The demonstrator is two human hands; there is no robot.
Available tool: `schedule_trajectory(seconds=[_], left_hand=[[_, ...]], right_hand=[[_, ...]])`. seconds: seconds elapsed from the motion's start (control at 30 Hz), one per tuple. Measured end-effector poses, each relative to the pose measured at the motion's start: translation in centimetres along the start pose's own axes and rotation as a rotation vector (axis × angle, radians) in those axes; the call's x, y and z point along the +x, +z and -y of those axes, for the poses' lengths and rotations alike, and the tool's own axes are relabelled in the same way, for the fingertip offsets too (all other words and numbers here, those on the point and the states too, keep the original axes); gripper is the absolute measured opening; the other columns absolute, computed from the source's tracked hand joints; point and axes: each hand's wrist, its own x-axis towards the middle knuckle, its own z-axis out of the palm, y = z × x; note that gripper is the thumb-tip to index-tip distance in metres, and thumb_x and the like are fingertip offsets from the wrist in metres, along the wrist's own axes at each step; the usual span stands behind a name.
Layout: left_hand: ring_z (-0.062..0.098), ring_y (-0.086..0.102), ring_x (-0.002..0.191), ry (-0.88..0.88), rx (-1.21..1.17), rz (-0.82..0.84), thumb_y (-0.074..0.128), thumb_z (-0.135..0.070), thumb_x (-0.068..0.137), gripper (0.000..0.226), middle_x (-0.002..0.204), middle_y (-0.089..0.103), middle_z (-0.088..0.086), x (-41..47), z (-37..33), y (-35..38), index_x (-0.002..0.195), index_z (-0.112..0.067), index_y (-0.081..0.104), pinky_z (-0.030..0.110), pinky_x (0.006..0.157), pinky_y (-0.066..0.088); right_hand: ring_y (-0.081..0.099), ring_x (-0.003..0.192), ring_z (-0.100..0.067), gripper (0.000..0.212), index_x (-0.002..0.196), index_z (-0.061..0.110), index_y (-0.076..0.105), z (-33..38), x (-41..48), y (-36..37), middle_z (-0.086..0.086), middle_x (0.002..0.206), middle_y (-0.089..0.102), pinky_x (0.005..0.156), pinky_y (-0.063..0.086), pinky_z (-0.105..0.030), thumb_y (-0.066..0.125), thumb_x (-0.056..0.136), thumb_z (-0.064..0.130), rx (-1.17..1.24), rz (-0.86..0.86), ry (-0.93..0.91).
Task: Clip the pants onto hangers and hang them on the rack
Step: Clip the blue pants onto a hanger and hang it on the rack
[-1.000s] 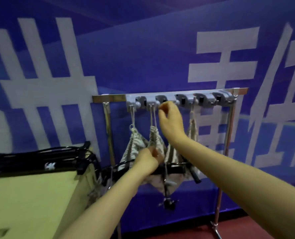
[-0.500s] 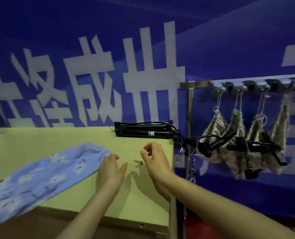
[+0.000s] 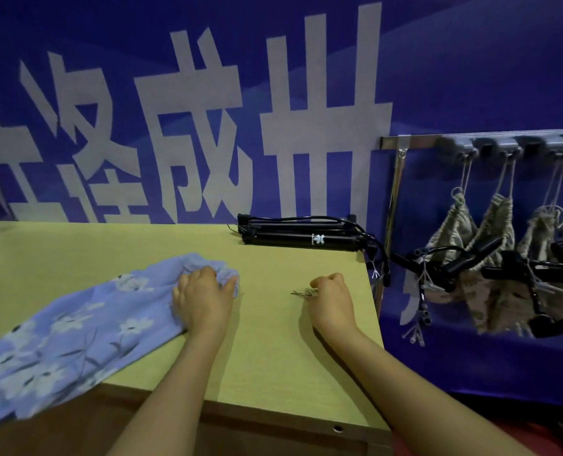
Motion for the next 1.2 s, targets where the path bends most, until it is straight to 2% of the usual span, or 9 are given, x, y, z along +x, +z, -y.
schedule_trajectory(seconds=[0.1, 0.23, 0.47, 0.57, 0.67, 0.8, 0.9, 1.03, 1.2], left_hand=[[0.031, 0.054, 0.109, -0.032, 0.071, 0.148, 0.057, -0.062, 0.075, 0.052, 0.106, 0.067, 0.010, 1.3, 0.3, 1.1, 0.104, -0.019, 0.064, 0.040, 0.089, 0.037], [0.030, 0.059, 0.100, -0.066, 0.052, 0.145, 0.050, -0.040, 0.088, 0.026, 0.095, 0.070, 0.009, 2.4, 0.9, 2.0, 0.089, -0.020, 0.067, 0.036, 0.086, 0.035], [0.014, 0.049, 0.057, 0.011, -0.684, 0.056, 0.051, -0.022, 0.095, 0.025, 0.066, 0.058, 0.006, 2.4, 1.2, 0.8, 0.076, -0.010, 0.061, 0.028, 0.053, 0.035], [0.005, 0.046, 0.055, 0.052, -0.988, 0.273, 0.049, -0.016, 0.097, 0.026, 0.061, 0.054, -0.003, 2.0, 0.4, 0.5, 0.073, -0.011, 0.056, 0.020, 0.054, 0.038], [0.018, 0.049, 0.068, 0.050, -1.066, 0.574, 0.050, -0.013, 0.095, 0.025, 0.069, 0.055, 0.003, 1.5, -0.1, 0.4, 0.071, -0.012, 0.058, 0.030, 0.064, 0.038], [0.020, 0.031, 0.060, 0.026, -0.989, 0.647, 0.050, -0.017, 0.084, 0.035, 0.055, 0.038, 0.002, 0.7, -0.4, -0.2, 0.049, -0.019, 0.045, 0.031, 0.060, 0.024], [0.017, 0.035, 0.058, 0.135, -0.868, 0.636, 0.059, -0.027, 0.090, 0.040, 0.056, 0.039, 0.002, 0.6, -1.0, 0.4, 0.058, -0.007, 0.045, 0.027, 0.055, 0.027], [0.011, 0.050, 0.076, 0.367, -0.279, 0.506, 0.066, -0.067, 0.060, 0.053, 0.078, 0.057, -0.009, 1.1, -1.7, 2.2, 0.078, -0.019, 0.050, 0.030, 0.068, 0.043], [0.025, 0.056, 0.079, 0.449, -0.296, 0.342, 0.057, -0.036, 0.088, 0.027, 0.078, 0.060, 0.004, 1.5, -1.0, 3.1, 0.076, -0.012, 0.055, 0.037, 0.065, 0.043]], right_hand=[[0.054, 0.099, -0.024, 0.023, 0.108, 0.007, 0.067, -0.2, 0.4, 0.5, -0.009, 0.113, 0.054, 0.085, 0.049, -0.031, 0.052, 0.091, 0.004, -0.079, 0.002, -0.012], [0.056, 0.100, -0.023, 0.021, 0.110, 0.013, 0.067, -0.3, 1.0, 0.7, -0.006, 0.113, 0.056, 0.082, 0.046, -0.029, 0.056, 0.093, 0.013, -0.063, -0.001, -0.035], [0.059, 0.093, -0.024, 0.014, 0.101, 0.013, 0.068, -0.4, 1.7, 0.7, -0.006, 0.106, 0.062, 0.071, 0.042, -0.027, 0.058, 0.092, 0.015, -0.044, -0.020, -0.031], [0.059, 0.093, -0.024, 0.016, 0.103, 0.012, 0.066, -0.3, 1.7, 0.8, -0.007, 0.107, 0.060, 0.075, 0.046, -0.029, 0.054, 0.093, 0.011, -0.073, -0.025, -0.038], [0.058, 0.090, -0.026, 0.019, 0.106, 0.009, 0.063, -0.3, 2.5, 0.9, -0.009, 0.107, 0.057, 0.077, 0.051, -0.034, 0.051, 0.092, 0.003, -0.140, -0.029, -0.033], [0.059, 0.089, -0.026, 0.022, 0.108, 0.013, 0.060, -0.4, 4.4, 0.6, -0.007, 0.108, 0.057, 0.074, 0.049, -0.035, 0.049, 0.092, 0.005, -0.226, -0.053, 0.011], [0.060, 0.089, -0.025, 0.023, 0.108, 0.015, 0.061, -0.4, 5.2, 0.8, -0.006, 0.108, 0.058, 0.073, 0.049, -0.034, 0.048, 0.091, 0.006, -0.241, -0.055, 0.037], [0.060, 0.089, -0.025, 0.019, 0.106, 0.017, 0.061, -0.3, 5.3, 0.8, -0.004, 0.108, 0.058, 0.066, 0.043, -0.032, 0.050, 0.092, 0.010, -0.251, -0.050, 0.038], [0.060, 0.086, -0.019, 0.013, 0.101, 0.021, 0.064, -0.8, 5.3, 0.4, 0.000, 0.106, 0.063, 0.065, 0.046, -0.030, 0.053, 0.094, 0.020, 0.065, -0.120, 0.146]])
